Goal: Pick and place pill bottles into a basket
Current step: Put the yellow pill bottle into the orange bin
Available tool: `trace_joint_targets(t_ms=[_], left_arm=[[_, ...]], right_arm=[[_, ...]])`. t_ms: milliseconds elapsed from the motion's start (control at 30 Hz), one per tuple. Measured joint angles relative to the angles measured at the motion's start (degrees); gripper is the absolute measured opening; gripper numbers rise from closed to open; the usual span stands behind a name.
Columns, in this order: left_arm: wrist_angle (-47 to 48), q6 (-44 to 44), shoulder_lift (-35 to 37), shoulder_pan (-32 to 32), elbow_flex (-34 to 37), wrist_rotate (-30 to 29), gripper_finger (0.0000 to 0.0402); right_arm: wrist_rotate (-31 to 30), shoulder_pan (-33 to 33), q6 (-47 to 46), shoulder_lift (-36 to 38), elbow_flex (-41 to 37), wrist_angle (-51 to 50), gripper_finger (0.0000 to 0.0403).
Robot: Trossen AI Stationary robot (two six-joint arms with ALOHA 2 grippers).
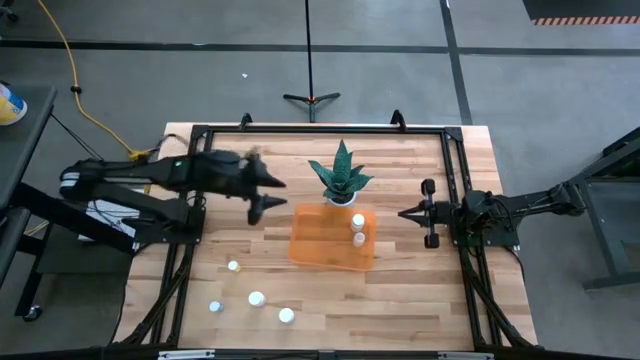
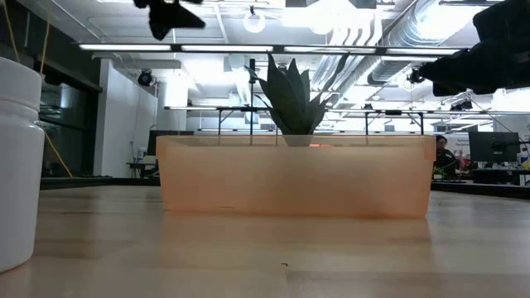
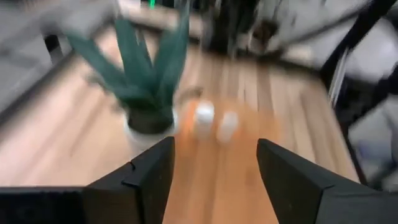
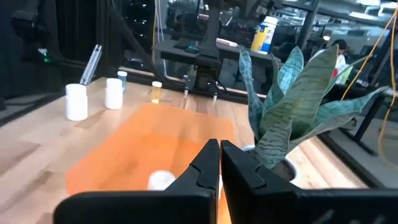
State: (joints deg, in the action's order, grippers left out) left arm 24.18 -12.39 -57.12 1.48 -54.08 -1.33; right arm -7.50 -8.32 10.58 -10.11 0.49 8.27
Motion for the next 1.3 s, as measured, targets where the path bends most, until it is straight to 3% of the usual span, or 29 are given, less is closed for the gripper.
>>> trace_joint_targets(t_ms=[233, 433, 600, 900, 1033, 1167, 1300], left_arm=[[31.20, -11.63, -15.16, -4.13, -21.02, 0.07, 0.0245], [47.05, -29.52, -21.84, -10.72, -29.40, -0.25, 0.0236], [54.63, -50.34, -24.61, -16.96, -29.80, -0.20, 0.0236], [66.06, -76.76, -30.97, -27.41, -29.74, 0.53, 0.0236], [65.42, -80.38, -33.73, -30.95, -27.83, 1.73, 0.0236], [63.80, -82.79, -34.61, -32.96, -23.66, 6.91, 0.0237], [59.64, -82.37, -34.39, -33.51, -18.70, 6.93, 0.0237]], right_arm=[[-4.99, 0.04, 1.68, 0.00, 0.00, 0.13, 0.0001], [-7.28, 0.04, 2.05, 0.00, -0.02, 0.13, 0.0003], [-7.16, 0.04, 2.02, 0.00, -0.02, 0.17, 0.0002], [-7.16, 0.04, 2.30, 0.00, -0.02, 0.20, 0.0003], [-7.14, 0.04, 1.88, 0.00, -0.02, 0.20, 0.0001], [-7.14, 0.04, 1.43, 0.00, -0.02, 0.17, 0.0004], [-7.14, 0.04, 1.45, 0.00, -0.02, 0.17, 0.0001]])
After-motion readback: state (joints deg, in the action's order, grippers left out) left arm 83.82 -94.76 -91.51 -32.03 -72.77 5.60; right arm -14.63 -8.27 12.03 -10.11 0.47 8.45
